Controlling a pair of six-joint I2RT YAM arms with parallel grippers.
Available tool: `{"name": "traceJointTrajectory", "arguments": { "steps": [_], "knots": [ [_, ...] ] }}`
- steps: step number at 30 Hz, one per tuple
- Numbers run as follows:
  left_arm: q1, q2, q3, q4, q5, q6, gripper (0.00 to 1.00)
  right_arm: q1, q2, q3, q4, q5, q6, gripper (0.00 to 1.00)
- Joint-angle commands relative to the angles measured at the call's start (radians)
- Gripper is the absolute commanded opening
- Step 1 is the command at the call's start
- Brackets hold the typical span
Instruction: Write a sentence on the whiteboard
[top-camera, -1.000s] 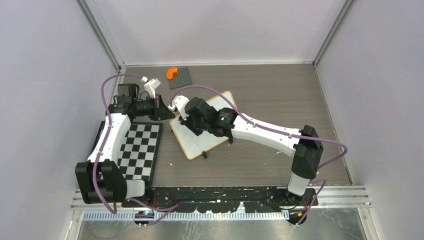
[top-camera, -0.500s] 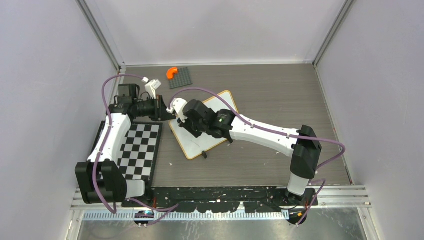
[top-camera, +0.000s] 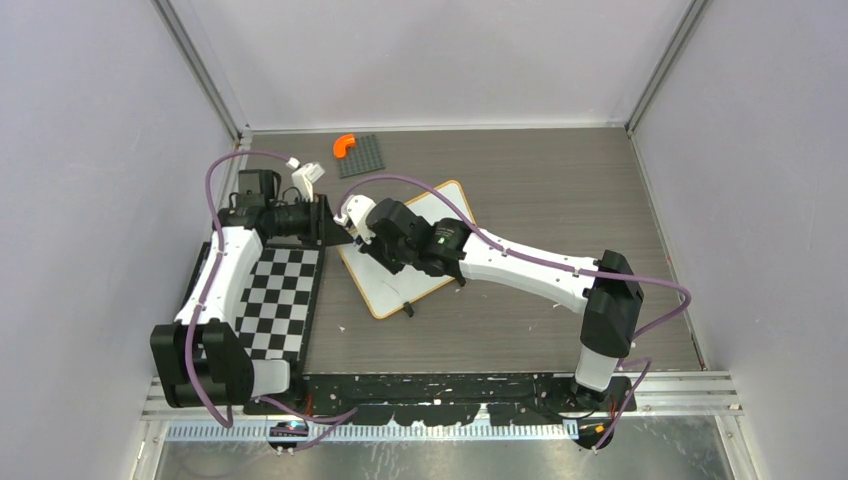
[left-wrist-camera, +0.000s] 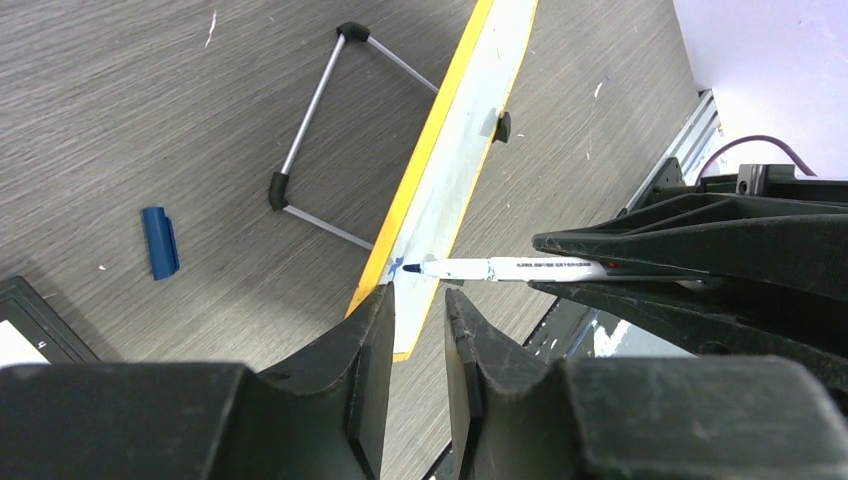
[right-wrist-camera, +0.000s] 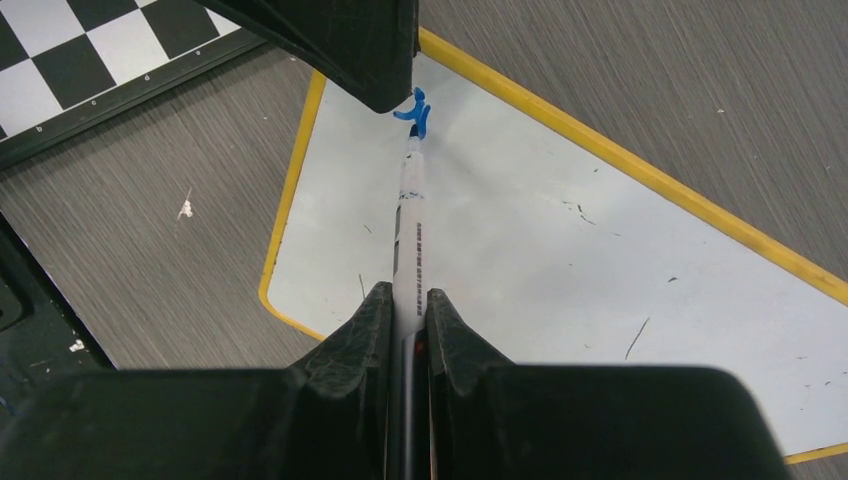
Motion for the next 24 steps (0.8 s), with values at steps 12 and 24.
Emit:
{"name": "traceJointTrajectory", "arguments": {
  "steps": [12, 24],
  "knots": [
    [0.057, -0.055, 0.082, -0.074, -0.054, 0.051, 0.32, 0.006, -0.07, 0.028, 0.002, 0.012, -0.01, 0.0],
    [0.041, -0.019, 0.029, -0.069, 0.003, 0.071, 0.33, 0.005, -0.044, 0.027, -0.001, 0.039, -0.012, 0.0]
  ]
}}
